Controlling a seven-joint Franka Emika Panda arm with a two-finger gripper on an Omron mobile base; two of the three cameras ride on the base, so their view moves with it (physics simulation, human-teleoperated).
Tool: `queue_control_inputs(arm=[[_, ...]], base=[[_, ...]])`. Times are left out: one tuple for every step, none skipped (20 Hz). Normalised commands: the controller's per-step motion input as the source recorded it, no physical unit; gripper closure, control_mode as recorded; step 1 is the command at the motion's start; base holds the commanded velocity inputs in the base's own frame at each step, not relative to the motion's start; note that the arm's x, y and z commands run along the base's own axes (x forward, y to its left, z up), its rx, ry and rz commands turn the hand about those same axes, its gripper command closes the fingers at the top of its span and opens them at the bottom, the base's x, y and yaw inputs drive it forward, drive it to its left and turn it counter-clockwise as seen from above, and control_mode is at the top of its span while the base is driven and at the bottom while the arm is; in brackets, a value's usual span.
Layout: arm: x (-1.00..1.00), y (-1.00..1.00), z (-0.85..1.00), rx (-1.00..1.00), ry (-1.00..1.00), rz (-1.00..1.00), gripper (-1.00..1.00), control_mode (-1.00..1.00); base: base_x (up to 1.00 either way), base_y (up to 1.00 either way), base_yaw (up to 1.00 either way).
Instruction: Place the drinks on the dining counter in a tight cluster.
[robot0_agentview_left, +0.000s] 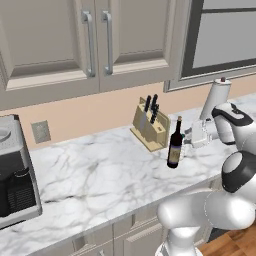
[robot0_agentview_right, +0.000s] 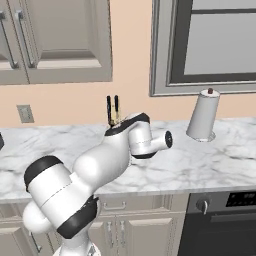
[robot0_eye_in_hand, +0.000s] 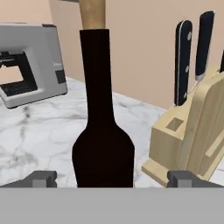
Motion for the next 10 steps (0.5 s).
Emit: queue_control_inputs(arm=[[0.00,0.19,0.00,0.00,0.00,0.00,-1.00,-1.00],[0.00,0.23,0.00,0.00,0.00,0.00,-1.00,-1.00],[0.00,0.26,0.00,0.00,0.00,0.00,-1.00,-1.00],[0.00,0.24,0.00,0.00,0.00,0.00,-1.00,-1.00],[0.00,0.18,0.00,0.00,0.00,0.00,-1.00,-1.00],[0.00,0.15,0.00,0.00,0.00,0.00,-1.00,-1.00],[0.00,0.11,0.00,0.00,0.00,0.00,-1.00,-1.00],[0.00,0.07,0.00,0.00,0.00,0.00,-1.00,-1.00],[0.02,0.06,0.00,0.00,0.00,0.00,-1.00,-1.00],[0.04,0.04,0.00,0.00,0.00,0.00,-1.00,-1.00]], base=[[0.00,0.00,0.00],[0.00,0.00,0.00],[0.00,0.00,0.00],[0.00,0.00,0.00],[0.00,0.00,0.00],[0.00,0.00,0.00],[0.00,0.00,0.00],[0.00,0.00,0.00],[0.00,0.00,0.00],[0.00,0.00,0.00]])
